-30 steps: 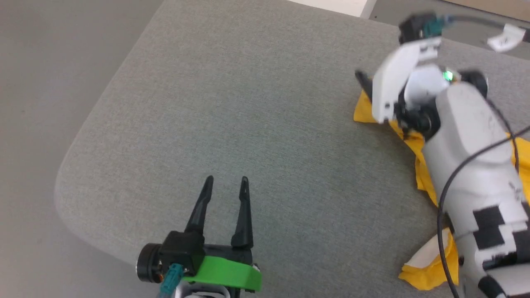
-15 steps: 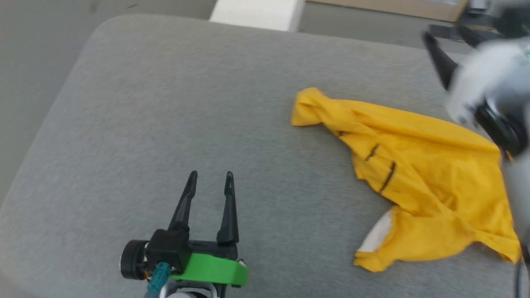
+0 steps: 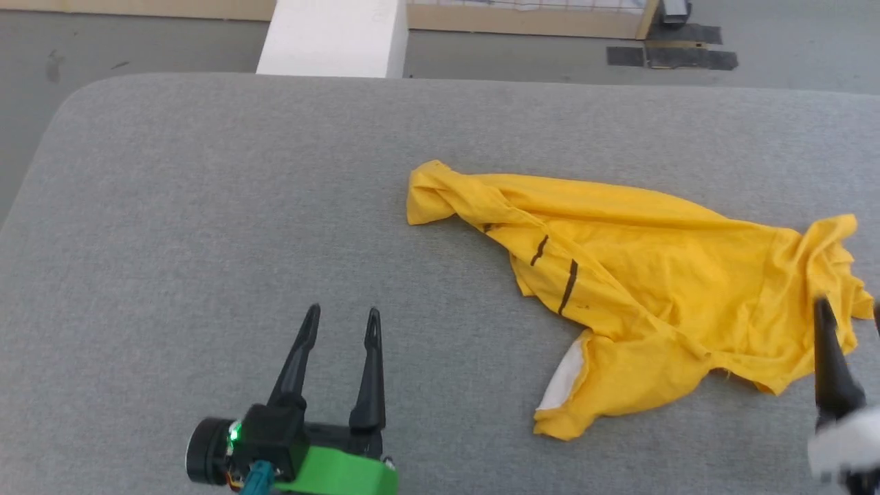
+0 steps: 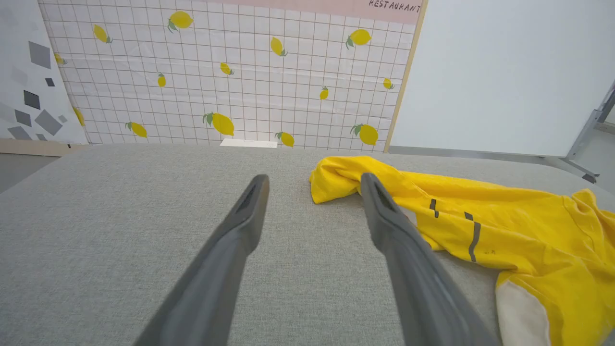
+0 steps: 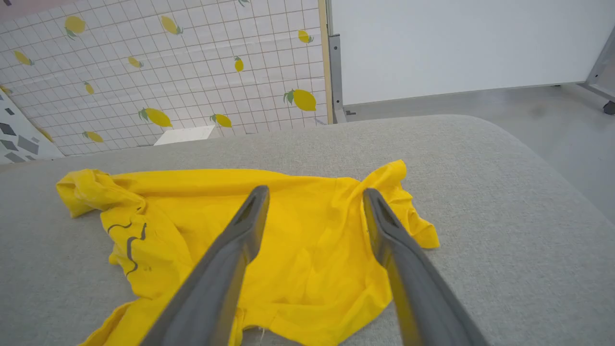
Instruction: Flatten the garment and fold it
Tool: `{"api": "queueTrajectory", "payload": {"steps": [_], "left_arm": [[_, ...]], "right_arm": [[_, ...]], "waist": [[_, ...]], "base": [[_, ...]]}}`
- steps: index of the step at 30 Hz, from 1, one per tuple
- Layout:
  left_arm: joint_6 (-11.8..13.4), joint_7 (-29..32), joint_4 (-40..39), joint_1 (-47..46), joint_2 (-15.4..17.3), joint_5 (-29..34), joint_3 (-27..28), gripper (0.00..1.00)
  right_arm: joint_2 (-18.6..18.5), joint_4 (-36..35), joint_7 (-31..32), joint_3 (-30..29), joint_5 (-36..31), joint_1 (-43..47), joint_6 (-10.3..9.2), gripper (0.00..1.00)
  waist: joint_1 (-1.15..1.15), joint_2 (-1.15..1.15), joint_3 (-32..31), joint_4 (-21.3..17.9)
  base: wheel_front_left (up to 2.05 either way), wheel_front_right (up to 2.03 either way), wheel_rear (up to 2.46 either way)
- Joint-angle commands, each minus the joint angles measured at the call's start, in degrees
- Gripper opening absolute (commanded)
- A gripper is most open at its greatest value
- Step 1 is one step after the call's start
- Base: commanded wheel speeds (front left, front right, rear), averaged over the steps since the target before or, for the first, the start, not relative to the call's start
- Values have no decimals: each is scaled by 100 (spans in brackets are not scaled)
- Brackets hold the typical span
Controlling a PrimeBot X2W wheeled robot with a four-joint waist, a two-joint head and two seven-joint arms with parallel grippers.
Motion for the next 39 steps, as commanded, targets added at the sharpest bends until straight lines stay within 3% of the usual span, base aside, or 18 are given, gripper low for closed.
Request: {"api": "queueTrajectory", "payload": {"steps": [1, 7, 10, 15, 19, 23, 34, 39], "left_arm": [[-27, -27, 55, 129, 58, 102, -24, 100], [3, -27, 155, 274, 48, 189, -46, 100], [-109, 92, 153, 117, 132, 303, -184, 100], [-687, 1042, 136, -643, 308, 506, -696, 100], [-1260, 1957, 361, -1326, 235, 468, -1167, 100], [-1588, 2606, 808, -1849, 45, 312, -1634, 100], [-1742, 2886, 1969, -2358, -297, -190, -2515, 100], [-1549, 2703, 2605, -2532, -325, 11, -2614, 100]], "right_arm": [[65, -65, -244, -3, -116, 252, -8, 100], [191, 198, -835, -297, -15, 733, -8, 100], [193, 279, -924, -347, 50, 706, -8, 100], [195, 259, -888, -500, -21, 566, -8, 100], [195, 235, -848, -568, -21, 493, -8, 100], [195, 241, -804, -515, 15, 467, -8, 100], [196, 307, -719, -471, 64, 359, -8, 100], [196, 351, -745, -452, 89, 262, -8, 100]], "waist": [[0, 0, -23, -48], [0, 0, -90, -150], [0, 0, -106, -182], [0, 0, -102, -133], [0, 0, -42, -88], [0, 0, 83, -112], [0, 0, 485, -377], [0, 0, 626, -422]], "base": [[0, 0, 0], [0, 0, 0], [0, 0, 0], [0, 0, 0], [0, 0, 0], [0, 0, 0], [0, 0, 0], [0, 0, 0]]}}
